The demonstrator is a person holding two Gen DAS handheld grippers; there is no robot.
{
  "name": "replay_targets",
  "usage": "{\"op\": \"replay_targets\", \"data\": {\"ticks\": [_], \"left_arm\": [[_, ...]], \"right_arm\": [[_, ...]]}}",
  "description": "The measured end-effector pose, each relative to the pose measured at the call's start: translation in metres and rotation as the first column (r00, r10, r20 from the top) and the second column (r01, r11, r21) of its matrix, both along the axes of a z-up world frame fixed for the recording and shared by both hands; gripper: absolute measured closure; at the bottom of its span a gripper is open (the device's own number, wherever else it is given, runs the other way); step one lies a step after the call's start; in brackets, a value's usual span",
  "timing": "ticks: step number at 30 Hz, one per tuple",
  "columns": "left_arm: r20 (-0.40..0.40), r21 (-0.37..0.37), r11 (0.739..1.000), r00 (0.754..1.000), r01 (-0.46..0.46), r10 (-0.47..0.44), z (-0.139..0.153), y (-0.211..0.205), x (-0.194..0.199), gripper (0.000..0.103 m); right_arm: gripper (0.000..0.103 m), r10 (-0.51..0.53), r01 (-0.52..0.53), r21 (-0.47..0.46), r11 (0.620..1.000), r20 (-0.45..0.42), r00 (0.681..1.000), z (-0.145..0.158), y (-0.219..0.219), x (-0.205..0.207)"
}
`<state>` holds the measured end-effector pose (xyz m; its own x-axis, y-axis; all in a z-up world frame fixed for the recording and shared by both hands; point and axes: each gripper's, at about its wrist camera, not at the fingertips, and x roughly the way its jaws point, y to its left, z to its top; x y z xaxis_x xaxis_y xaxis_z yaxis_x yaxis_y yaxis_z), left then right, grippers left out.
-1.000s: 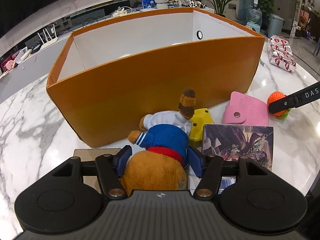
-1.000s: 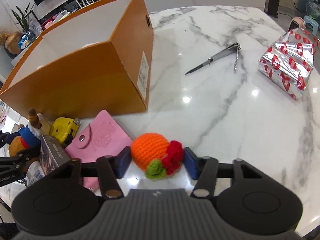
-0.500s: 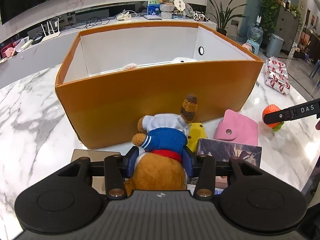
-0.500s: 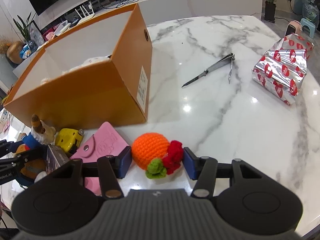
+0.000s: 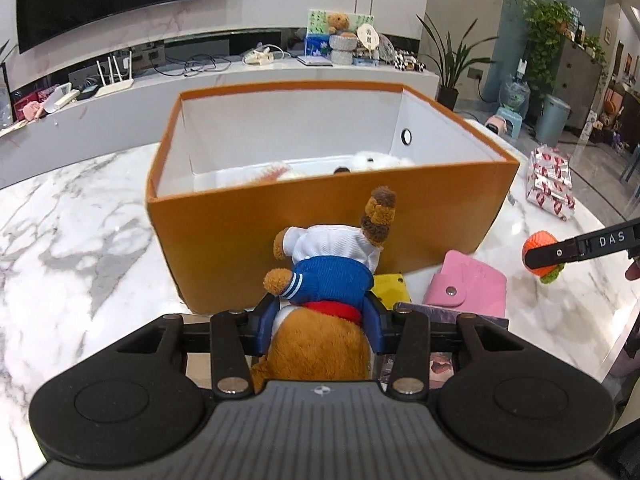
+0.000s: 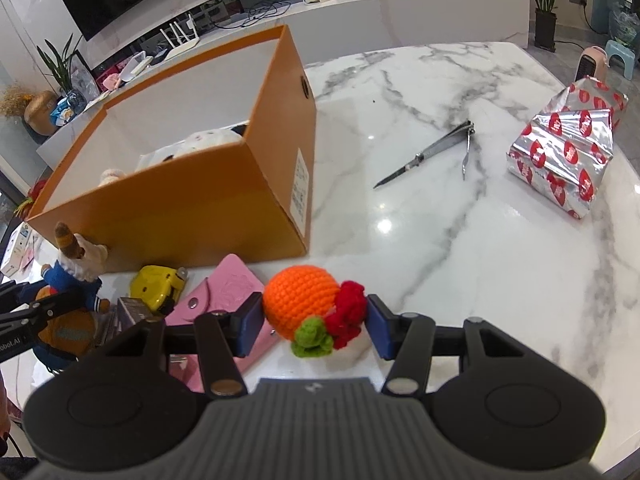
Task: Organize objects
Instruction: 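Close left tool on sailor bear while right tool grasps orange crocheted ball, then lift the bear and ball and carry them over the box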
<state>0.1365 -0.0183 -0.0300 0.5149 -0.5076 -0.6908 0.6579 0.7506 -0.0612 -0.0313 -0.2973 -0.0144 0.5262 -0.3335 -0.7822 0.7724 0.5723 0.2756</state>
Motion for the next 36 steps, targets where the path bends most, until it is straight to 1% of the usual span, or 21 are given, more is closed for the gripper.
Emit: {"op": "replay_targets", "data": {"ticks": [6, 9, 16, 19, 20, 24, 26, 29, 30, 32, 35, 36], "left_arm": [[0.021, -0.035, 0.999, 1.000, -0.006, 0.006, 0.012, 0.008, -0.007, 0.052], [0.038, -0.039, 0.999, 0.999, -0.004, 0.005, 0.017, 0.010, -0.011, 0.052], [0.074, -0.068, 0.997, 0.997, 0.025, -0.020, 0.034, 0.016, -0.026, 0.052], [0.076, -0.101, 0.995, 0.997, 0.022, -0.014, 0.044, 0.017, -0.026, 0.052], [0.089, -0.105, 0.994, 0.996, 0.022, -0.013, 0.050, 0.015, -0.025, 0.052], [0.120, -0.169, 0.986, 0.992, -0.011, 0.032, 0.082, 0.008, -0.010, 0.052], [0.147, -0.185, 0.982, 0.988, -0.022, 0.050, 0.099, 0.001, 0.000, 0.052], [0.202, -0.203, 0.978, 0.976, -0.042, 0.084, 0.121, -0.015, 0.021, 0.052], [0.214, -0.215, 0.975, 0.972, -0.047, 0.095, 0.124, -0.020, 0.029, 0.052], [0.208, -0.243, 0.968, 0.971, -0.066, 0.119, 0.123, -0.029, 0.044, 0.052], [0.135, -0.280, 0.955, 0.980, -0.102, 0.144, 0.109, -0.041, 0.073, 0.052], [0.124, -0.283, 0.952, 0.980, -0.113, 0.153, 0.104, -0.044, 0.081, 0.052]], "right_arm": [[0.046, 0.006, -0.006, -0.007, 1.000, 0.037, 0.999, 0.012, 0.006, -0.005], [0.046, 0.014, -0.013, -0.018, 1.000, 0.057, 0.998, 0.020, 0.011, -0.006], [0.046, 0.012, -0.010, -0.012, 1.000, 0.119, 0.993, 0.035, 0.014, -0.012], [0.046, 0.004, 0.001, -0.030, 1.000, 0.158, 0.987, 0.048, 0.016, -0.016], [0.046, 0.003, 0.003, -0.039, 0.999, 0.177, 0.984, 0.055, 0.017, -0.017], [0.046, 0.011, 0.020, -0.107, 0.994, 0.277, 0.961, 0.099, 0.016, -0.012], [0.046, 0.013, 0.035, -0.141, 0.989, 0.323, 0.946, 0.121, 0.011, -0.002], [0.046, 0.011, 0.054, -0.169, 0.984, 0.363, 0.932, 0.141, 0.002, 0.016], [0.046, 0.007, 0.059, -0.163, 0.985, 0.375, 0.927, 0.144, -0.003, 0.026], [0.046, 0.010, 0.050, -0.148, 0.988, 0.382, 0.924, 0.142, -0.012, 0.043], [0.046, 0.017, 0.026, -0.112, 0.993, 0.363, 0.932, 0.124, -0.023, 0.074], [0.046, 0.021, 0.016, -0.101, 0.995, 0.346, 0.938, 0.115, -0.027, 0.087]]}}
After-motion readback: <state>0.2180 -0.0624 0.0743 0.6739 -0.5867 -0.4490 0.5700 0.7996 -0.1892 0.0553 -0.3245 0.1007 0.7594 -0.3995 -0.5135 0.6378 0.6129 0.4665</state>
